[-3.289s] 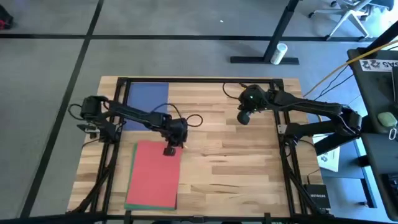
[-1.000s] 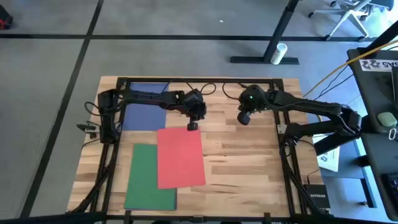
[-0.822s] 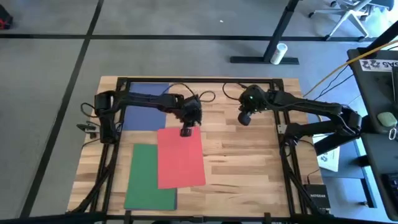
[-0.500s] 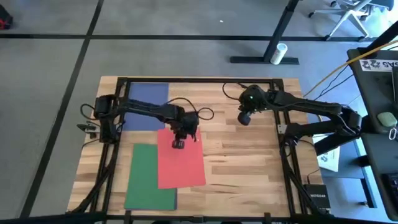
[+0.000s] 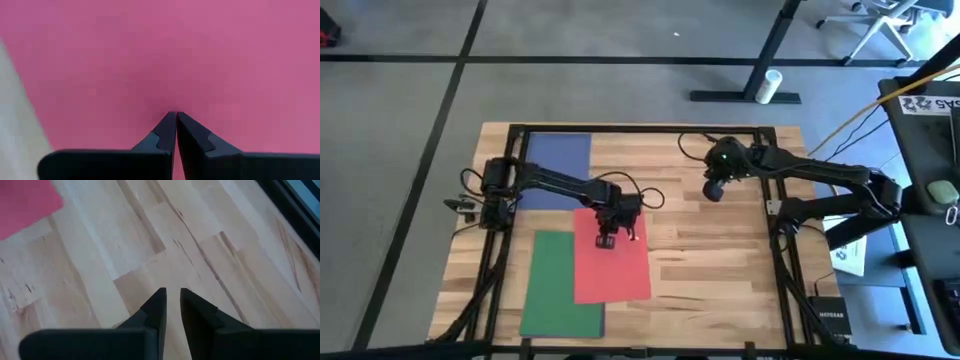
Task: Organize paper
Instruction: Move the red paper to the top right of the table
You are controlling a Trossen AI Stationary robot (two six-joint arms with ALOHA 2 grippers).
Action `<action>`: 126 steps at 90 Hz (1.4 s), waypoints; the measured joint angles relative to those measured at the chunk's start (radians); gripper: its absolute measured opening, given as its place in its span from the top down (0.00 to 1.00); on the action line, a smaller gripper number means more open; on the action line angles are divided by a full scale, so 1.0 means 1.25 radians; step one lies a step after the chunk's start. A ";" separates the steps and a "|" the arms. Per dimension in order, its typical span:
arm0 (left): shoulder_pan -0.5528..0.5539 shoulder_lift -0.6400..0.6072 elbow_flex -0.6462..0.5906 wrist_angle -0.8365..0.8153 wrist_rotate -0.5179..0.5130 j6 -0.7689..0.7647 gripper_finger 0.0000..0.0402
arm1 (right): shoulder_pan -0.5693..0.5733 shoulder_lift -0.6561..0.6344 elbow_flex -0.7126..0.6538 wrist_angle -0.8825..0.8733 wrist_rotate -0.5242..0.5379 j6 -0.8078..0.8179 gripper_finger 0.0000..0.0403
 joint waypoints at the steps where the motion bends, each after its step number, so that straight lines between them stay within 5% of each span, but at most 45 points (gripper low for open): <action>1: 0.000 0.001 0.000 0.003 0.001 0.000 1.00 | 0.000 0.000 0.000 0.000 0.000 0.000 0.89; 94: 0.170 0.019 -0.004 0.272 -0.010 0.113 1.00 | 0.000 0.000 0.000 -0.001 0.000 -0.001 0.89; 126: 0.182 0.126 0.138 0.288 0.008 0.136 1.00 | 0.000 0.000 0.000 -0.001 0.000 -0.001 0.89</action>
